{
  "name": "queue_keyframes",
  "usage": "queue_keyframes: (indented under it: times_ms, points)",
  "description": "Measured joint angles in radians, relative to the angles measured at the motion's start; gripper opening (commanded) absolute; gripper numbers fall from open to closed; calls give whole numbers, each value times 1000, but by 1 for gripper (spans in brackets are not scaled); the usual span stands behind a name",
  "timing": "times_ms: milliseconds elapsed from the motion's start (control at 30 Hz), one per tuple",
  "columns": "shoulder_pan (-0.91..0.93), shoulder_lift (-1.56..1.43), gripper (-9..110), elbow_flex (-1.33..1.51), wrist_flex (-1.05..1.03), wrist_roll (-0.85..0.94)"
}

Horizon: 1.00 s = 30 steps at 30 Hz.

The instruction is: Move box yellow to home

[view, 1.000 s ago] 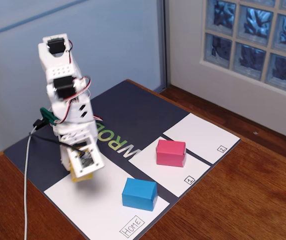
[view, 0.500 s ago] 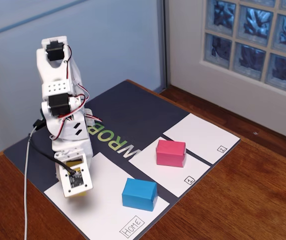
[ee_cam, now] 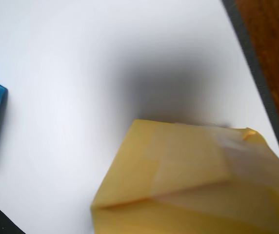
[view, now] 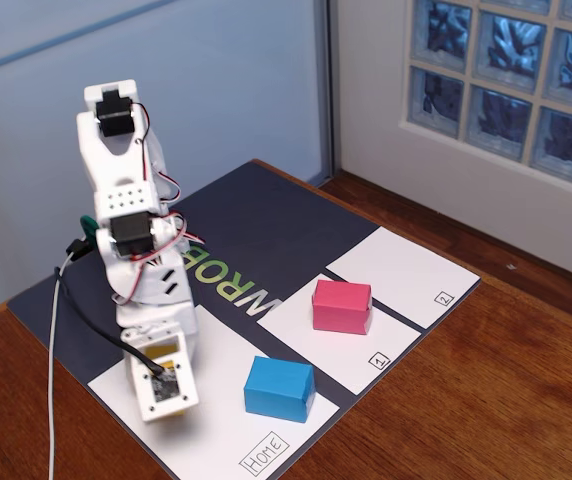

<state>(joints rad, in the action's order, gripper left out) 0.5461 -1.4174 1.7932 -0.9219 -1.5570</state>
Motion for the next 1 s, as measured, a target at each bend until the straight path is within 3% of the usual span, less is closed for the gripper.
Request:
queue_keyframes:
  times_ms: [667, 1000]
  points:
    - [-46, -5, 0, 51, 135, -38]
    - [-49, -12, 0, 72, 17, -81]
